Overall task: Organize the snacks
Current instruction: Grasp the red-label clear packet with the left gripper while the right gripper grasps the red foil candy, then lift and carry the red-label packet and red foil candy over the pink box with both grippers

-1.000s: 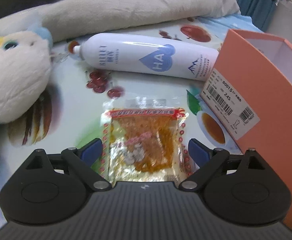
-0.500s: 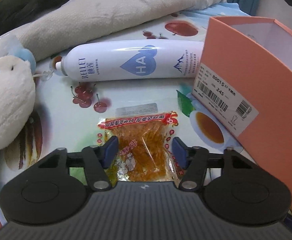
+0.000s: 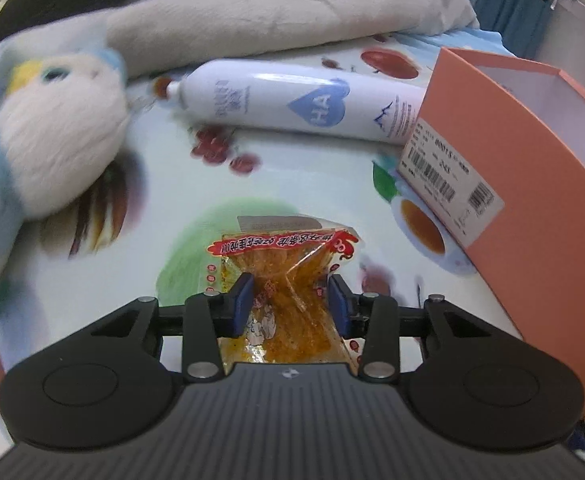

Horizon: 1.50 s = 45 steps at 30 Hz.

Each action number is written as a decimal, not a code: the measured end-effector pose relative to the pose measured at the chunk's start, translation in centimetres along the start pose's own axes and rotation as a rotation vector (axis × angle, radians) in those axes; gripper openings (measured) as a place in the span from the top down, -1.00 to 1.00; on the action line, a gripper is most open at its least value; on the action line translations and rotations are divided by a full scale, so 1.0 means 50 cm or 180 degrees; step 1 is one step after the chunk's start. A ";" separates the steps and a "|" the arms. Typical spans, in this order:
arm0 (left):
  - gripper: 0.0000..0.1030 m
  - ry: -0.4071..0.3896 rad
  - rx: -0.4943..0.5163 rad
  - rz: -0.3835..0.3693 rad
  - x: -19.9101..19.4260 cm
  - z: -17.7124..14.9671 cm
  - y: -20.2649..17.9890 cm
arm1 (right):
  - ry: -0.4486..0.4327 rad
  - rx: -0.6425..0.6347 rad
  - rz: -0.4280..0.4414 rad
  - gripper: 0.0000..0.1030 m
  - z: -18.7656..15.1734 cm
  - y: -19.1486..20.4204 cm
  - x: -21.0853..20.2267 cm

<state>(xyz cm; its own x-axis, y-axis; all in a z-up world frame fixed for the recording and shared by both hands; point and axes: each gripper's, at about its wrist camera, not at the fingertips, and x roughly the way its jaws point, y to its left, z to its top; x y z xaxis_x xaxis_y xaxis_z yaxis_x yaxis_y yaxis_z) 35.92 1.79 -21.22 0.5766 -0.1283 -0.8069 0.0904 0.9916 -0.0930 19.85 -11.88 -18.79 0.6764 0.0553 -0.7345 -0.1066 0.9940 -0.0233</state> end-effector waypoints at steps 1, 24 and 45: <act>0.13 0.0000 -0.0030 0.0015 -0.010 -0.008 0.002 | -0.0012 -0.0016 0.0009 0.28 0.000 0.000 -0.004; 0.14 -0.0235 -0.0872 0.0088 -0.283 -0.233 0.019 | -0.0161 -0.0160 0.0260 0.28 -0.025 -0.001 -0.129; 0.16 -0.0602 -0.0892 -0.0029 -0.442 -0.184 0.008 | -0.0563 0.0038 0.0330 0.28 0.069 -0.047 -0.242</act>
<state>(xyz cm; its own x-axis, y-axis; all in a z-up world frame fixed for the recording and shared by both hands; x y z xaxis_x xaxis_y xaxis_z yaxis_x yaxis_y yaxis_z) 15.74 5.18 -8.77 0.7195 -0.1123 -0.6853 -0.1155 0.9537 -0.2776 14.43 -14.54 -7.52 0.7799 0.1719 -0.6018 -0.1742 0.9832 0.0550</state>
